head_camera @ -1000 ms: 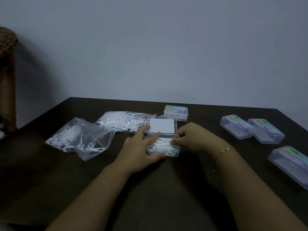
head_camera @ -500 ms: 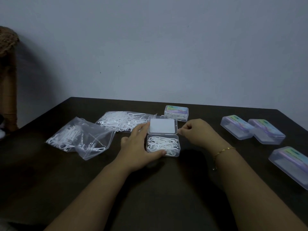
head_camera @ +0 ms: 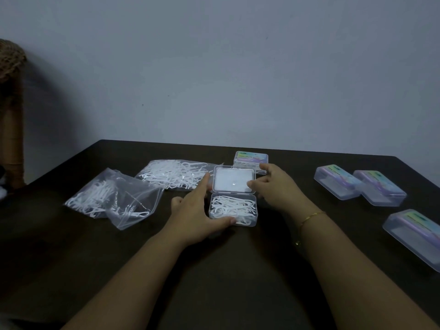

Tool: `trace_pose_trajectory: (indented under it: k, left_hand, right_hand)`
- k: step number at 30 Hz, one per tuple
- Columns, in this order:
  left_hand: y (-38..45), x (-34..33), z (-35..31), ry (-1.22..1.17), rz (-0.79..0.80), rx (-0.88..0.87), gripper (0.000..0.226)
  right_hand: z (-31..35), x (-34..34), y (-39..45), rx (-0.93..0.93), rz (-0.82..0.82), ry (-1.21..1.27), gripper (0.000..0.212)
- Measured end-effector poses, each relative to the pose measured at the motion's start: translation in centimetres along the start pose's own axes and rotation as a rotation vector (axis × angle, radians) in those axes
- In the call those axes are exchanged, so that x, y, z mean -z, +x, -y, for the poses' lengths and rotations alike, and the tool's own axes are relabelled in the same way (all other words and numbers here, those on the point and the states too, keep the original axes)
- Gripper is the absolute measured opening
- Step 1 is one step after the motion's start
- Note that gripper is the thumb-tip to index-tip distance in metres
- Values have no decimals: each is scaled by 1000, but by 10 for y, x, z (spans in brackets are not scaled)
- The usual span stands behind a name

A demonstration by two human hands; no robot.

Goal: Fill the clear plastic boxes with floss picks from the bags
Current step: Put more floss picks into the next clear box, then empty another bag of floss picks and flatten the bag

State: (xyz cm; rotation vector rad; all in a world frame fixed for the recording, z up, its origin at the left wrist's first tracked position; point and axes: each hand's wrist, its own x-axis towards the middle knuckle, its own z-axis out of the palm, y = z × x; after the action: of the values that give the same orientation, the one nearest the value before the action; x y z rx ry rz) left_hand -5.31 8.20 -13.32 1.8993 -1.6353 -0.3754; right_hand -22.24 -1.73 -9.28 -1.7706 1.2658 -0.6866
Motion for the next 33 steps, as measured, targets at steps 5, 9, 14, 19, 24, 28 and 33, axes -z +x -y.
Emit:
trace_pose_trajectory:
  k: [5, 9, 14, 19, 24, 28, 33]
  left_hand:
    - [-2, 1, -4, 25, 32, -25, 111]
    - [-2, 1, -4, 33, 47, -31, 113]
    - [-3, 1, -3, 30, 56, -17, 115]
    - [-1, 1, -4, 159, 37, 4, 103]
    - [1, 0, -2, 225, -13, -1, 75]
    - [2, -2, 0, 245, -20, -9, 59]
    - [4, -2, 0, 282, 6, 4, 58]
  right_hand:
    - [-4, 3, 1, -76, 11, -21, 44]
    - [-7, 4, 3, -102, -1, -16, 42]
    - [-11, 15, 7, -154, -46, -12, 40]
    - [-20, 32, 12, -202, -138, -53, 33]
    - [-29, 43, 13, -219, -267, -68, 31]
    - [-36, 54, 15, -222, -361, -125, 31]
    - [-41, 62, 19, -290, -342, -217, 29]
